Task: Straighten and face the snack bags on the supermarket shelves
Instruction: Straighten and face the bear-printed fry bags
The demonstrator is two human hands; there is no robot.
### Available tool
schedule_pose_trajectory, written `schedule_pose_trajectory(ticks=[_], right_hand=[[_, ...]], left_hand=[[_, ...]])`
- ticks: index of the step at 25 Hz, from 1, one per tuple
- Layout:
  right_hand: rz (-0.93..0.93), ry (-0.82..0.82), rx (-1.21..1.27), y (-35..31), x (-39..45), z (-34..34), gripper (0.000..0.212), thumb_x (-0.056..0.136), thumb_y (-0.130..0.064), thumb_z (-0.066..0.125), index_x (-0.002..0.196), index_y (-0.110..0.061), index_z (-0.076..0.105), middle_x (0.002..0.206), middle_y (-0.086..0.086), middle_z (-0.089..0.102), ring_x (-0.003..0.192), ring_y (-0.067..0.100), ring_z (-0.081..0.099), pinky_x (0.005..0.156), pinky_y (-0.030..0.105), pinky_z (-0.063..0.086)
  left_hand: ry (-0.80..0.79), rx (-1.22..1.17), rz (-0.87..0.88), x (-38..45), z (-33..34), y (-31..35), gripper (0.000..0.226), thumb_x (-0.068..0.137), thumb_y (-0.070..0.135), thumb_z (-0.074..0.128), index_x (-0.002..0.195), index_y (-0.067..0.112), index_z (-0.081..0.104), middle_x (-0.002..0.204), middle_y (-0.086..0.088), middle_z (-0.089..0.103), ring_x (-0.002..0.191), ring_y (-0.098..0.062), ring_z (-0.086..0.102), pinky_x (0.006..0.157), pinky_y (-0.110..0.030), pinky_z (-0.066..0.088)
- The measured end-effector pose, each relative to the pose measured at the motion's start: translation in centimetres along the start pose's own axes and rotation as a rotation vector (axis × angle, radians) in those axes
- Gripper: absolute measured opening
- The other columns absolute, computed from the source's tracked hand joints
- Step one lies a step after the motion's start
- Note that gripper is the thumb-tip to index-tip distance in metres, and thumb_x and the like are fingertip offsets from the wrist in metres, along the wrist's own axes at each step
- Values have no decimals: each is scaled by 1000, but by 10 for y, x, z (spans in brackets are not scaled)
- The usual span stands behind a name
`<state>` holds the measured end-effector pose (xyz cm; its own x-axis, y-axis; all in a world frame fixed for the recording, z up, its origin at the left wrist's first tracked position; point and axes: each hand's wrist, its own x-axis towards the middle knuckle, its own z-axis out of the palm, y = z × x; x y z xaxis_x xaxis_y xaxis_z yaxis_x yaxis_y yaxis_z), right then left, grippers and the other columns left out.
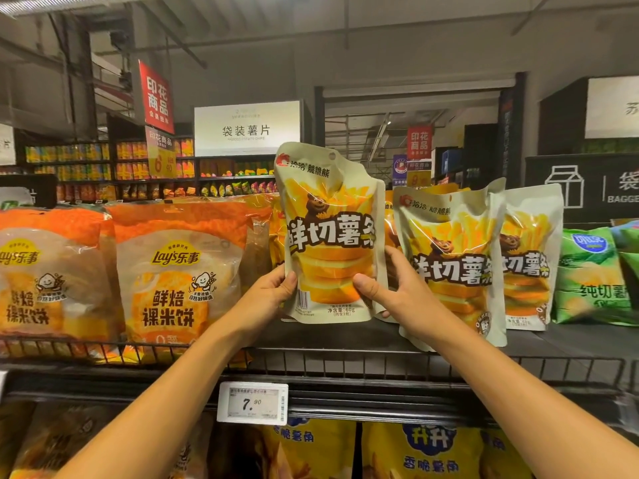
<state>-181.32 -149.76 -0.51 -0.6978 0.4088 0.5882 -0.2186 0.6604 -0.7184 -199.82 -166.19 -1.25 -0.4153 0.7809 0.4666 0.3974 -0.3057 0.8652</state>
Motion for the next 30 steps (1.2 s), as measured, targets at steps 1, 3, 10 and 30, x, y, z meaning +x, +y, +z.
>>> schedule_pose_trajectory(ticks=[1,3,10,30], right_hand=[[1,-14,-14,0,0,0,96,66,-77,67,147,-37,34,127,-22,59,116,2,57,99,45,53],[-13,-44,-25,1,0,1,87,73,-72,69,146,-39,36,132,-23,56,117,-2,55,101,39,51],[-59,-6,-37,10,5,1,69,77,-35,85,132,-44,45,119,-30,64,112,-14,55,105,30,43],[-109,21,-28,8,2,-2,70,69,-31,90,124,-46,48,114,-33,64,109,-14,56,98,27,46]], left_hand=[[2,3,14,0,0,0,36,94,36,44,129,31,54,123,8,69,118,-16,63,89,-33,55],[9,11,55,0,-1,1,35,99,29,44,134,30,51,128,8,66,120,-13,61,94,-31,53],[-31,36,149,-1,-3,1,44,90,42,56,133,37,50,133,13,63,125,-8,56,99,-24,49],[-25,85,198,-4,-4,5,51,82,55,63,130,39,54,132,15,63,124,-2,55,98,-20,48]])
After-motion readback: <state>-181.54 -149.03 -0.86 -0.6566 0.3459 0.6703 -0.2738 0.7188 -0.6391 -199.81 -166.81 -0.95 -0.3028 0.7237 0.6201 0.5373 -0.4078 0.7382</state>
